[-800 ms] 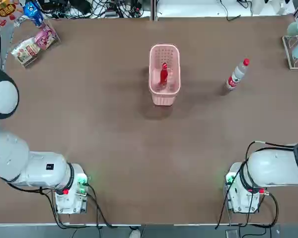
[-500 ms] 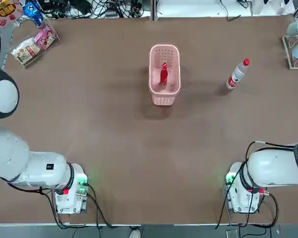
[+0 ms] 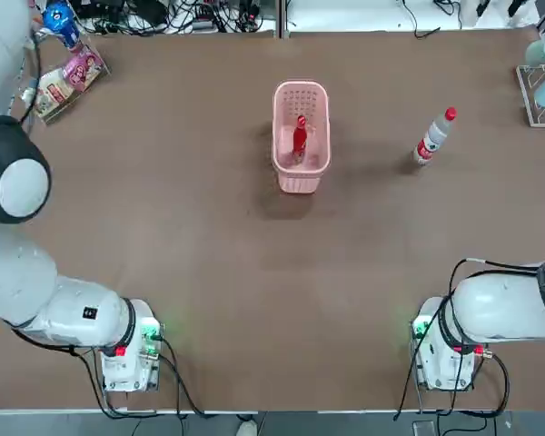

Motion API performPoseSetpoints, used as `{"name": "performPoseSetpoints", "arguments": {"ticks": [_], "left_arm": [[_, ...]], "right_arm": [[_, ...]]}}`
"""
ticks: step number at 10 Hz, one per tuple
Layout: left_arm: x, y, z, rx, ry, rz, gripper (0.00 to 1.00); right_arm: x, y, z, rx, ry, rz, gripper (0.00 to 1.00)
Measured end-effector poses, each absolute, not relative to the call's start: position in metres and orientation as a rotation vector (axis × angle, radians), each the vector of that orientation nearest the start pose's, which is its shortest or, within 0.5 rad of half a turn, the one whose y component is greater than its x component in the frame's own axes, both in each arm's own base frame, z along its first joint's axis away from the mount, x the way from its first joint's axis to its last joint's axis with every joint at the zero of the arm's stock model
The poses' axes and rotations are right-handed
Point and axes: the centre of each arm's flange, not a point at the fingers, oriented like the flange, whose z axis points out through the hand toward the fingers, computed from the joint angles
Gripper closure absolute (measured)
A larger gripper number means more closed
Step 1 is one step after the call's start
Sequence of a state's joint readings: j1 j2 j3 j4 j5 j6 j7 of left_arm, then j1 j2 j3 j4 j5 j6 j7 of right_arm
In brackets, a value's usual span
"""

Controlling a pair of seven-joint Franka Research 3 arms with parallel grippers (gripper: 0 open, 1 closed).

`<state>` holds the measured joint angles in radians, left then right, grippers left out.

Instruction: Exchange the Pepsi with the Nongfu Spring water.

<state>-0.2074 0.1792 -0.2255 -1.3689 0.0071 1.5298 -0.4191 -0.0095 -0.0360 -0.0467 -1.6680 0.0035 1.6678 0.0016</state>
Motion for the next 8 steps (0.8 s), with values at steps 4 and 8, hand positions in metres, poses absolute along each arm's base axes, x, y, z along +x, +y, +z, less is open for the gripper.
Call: {"name": "performPoseSetpoints", "arguments": {"ticks": [4,8], "left_arm": [[0.501,-0.396,0.562,-3.157,-0.076,0.067,0.00],[0.463,-0.507,0.473,-3.157,-0.106,0.031,0.02]], "right_arm": [[0.548,-0.045,0.504,-3.133,0.137,-0.103,0.15],[0.513,-0.049,0.429,-3.127,0.167,-0.192,0.15]]}}
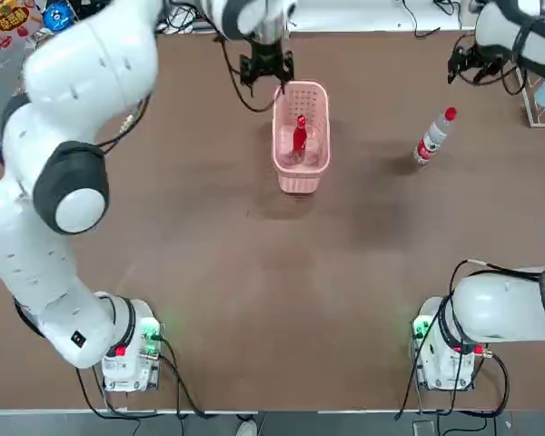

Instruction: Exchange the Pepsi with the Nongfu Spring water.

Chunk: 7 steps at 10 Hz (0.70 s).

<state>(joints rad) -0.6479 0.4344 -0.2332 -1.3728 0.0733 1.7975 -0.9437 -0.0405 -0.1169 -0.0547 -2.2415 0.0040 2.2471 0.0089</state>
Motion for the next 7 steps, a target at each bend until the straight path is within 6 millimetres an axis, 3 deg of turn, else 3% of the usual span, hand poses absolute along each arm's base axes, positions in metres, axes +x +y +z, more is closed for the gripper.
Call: {"name": "performPoseSetpoints", "arguments": {"ticks": [4,6,7], "left_arm": [[0.466,-0.546,0.413,-3.215,-0.110,0.010,0.07],[0.459,-0.563,0.382,-3.196,-0.080,0.020,0.08],[0.460,-0.568,0.376,-3.211,-0.093,0.004,0.10]], "right_arm": [[0.487,-0.049,0.391,-3.125,0.179,-0.184,0.15],[0.481,-0.049,0.386,-3.125,0.179,-0.172,0.15],[0.480,-0.048,0.384,-3.125,0.177,-0.166,0.15]]}}
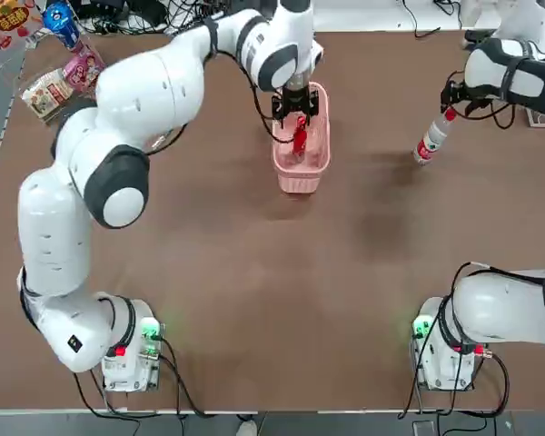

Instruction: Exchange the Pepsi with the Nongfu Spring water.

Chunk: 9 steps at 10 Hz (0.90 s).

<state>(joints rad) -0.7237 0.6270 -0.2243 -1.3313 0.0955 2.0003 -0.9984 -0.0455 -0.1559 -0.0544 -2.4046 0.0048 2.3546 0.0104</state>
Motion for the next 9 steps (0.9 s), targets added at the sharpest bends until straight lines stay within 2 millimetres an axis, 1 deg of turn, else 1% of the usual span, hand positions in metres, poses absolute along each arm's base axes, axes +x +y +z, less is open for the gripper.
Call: {"name": "performPoseSetpoints", "arguments": {"ticks": [1,3,4,7,9], "left_arm": [[0.463,-0.571,0.373,-3.230,-0.116,-0.016,0.11],[0.473,-0.570,0.366,-3.242,-0.145,-0.040,0.19],[0.477,-0.569,0.361,-3.239,-0.156,-0.052,0.20],[0.477,-0.572,0.350,-3.235,-0.152,-0.061,0.23],[0.473,-0.577,0.346,-3.236,-0.139,-0.060,0.25]], "right_arm": [[0.479,-0.047,0.384,-3.125,0.173,-0.164,0.15],[0.479,-0.040,0.383,-3.126,0.149,-0.161,0.15],[0.480,-0.036,0.382,-3.127,0.138,-0.159,0.15],[0.476,-0.034,0.375,-3.126,0.131,-0.175,0.15],[0.473,-0.034,0.369,-3.126,0.130,-0.195,0.16]]}}
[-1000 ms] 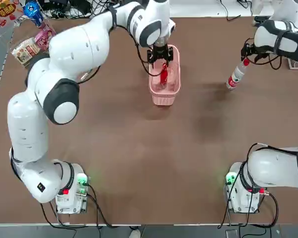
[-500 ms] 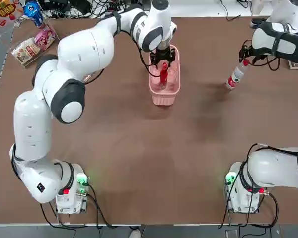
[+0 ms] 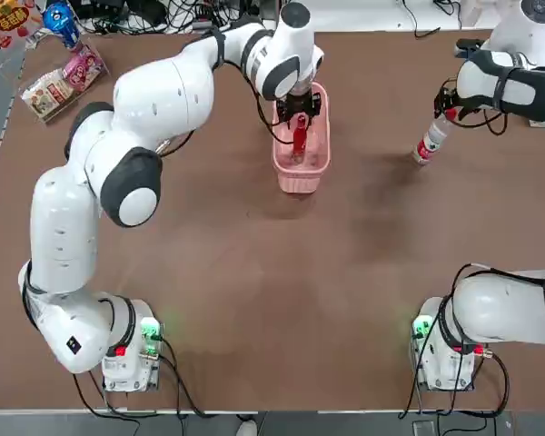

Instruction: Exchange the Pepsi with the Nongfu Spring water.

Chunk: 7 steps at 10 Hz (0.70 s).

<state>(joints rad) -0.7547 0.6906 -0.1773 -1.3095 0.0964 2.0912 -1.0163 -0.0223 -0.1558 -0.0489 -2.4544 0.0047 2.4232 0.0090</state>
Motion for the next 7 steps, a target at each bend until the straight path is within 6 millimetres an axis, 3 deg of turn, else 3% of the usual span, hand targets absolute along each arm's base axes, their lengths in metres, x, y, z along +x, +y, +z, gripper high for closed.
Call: {"name": "performPoseSetpoints", "arguments": {"ticks": [2,3,4,7], "left_arm": [[0.4711,-0.5784,0.3459,-3.237,-0.135,-0.061,0.29],[0.4721,-0.5778,0.3460,-3.237,-0.138,-0.063,0.37],[0.4729,-0.5772,0.3459,-3.236,-0.140,-0.065,0.39],[0.4739,-0.5765,0.3420,-3.232,-0.142,-0.061,0.39]], "right_arm": [[0.4729,-0.0337,0.3679,-3.127,0.117,-0.194,0.22],[0.4729,-0.0340,0.3679,-3.128,0.106,-0.194,0.29],[0.4728,-0.0345,0.3678,-3.128,0.104,-0.194,0.47],[0.4728,-0.0349,0.3678,-3.128,0.103,-0.194,0.60]]}}
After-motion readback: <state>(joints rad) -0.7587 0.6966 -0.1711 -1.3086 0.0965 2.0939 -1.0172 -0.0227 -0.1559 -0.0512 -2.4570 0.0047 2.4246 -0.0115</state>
